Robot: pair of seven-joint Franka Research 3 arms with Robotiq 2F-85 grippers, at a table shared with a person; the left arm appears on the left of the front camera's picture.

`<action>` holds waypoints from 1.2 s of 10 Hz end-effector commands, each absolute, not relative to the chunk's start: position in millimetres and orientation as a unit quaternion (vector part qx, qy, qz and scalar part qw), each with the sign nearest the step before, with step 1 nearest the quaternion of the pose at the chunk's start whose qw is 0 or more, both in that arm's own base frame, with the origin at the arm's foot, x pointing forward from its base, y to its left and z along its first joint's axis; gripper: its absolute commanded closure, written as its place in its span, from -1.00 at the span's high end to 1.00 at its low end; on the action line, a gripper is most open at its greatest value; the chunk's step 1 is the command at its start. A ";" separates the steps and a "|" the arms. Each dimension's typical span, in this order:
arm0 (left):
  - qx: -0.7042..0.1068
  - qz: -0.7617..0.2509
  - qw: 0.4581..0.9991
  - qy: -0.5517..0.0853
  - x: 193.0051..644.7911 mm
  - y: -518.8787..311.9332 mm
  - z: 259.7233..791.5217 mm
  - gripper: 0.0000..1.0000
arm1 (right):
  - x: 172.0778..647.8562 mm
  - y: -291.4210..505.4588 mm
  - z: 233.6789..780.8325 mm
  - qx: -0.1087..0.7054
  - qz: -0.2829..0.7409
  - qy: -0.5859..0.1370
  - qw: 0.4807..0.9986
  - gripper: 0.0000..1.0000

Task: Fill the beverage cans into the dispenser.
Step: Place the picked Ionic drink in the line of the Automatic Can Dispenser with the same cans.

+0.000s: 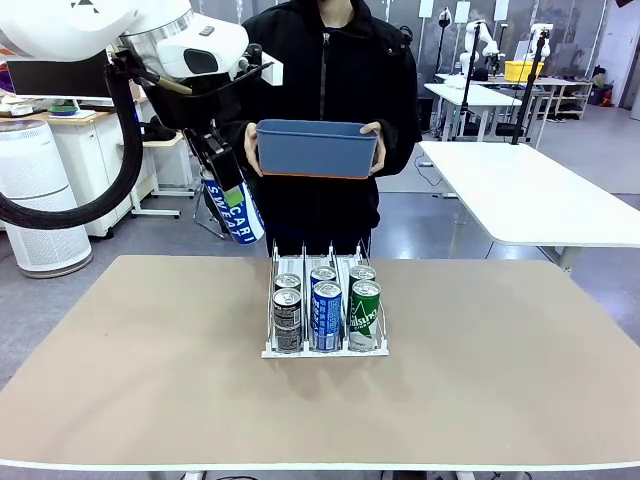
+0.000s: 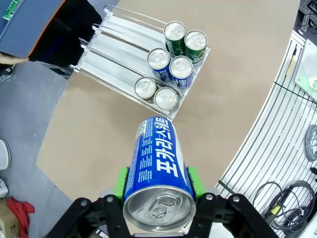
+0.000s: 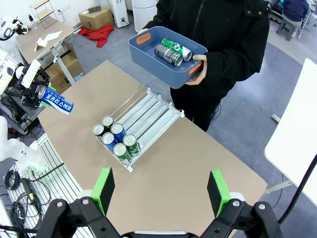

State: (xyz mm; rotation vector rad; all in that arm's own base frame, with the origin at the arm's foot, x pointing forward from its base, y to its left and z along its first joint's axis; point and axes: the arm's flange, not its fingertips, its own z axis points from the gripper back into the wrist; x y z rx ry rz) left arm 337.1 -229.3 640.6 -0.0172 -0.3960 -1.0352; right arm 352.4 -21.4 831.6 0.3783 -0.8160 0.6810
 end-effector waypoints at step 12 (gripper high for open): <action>-0.010 -0.456 0.877 -0.149 328.0 -333.5 558.2 -1.00 | 353.0 -19.6 831.0 0.183 0.321 -0.388 0.844 1.00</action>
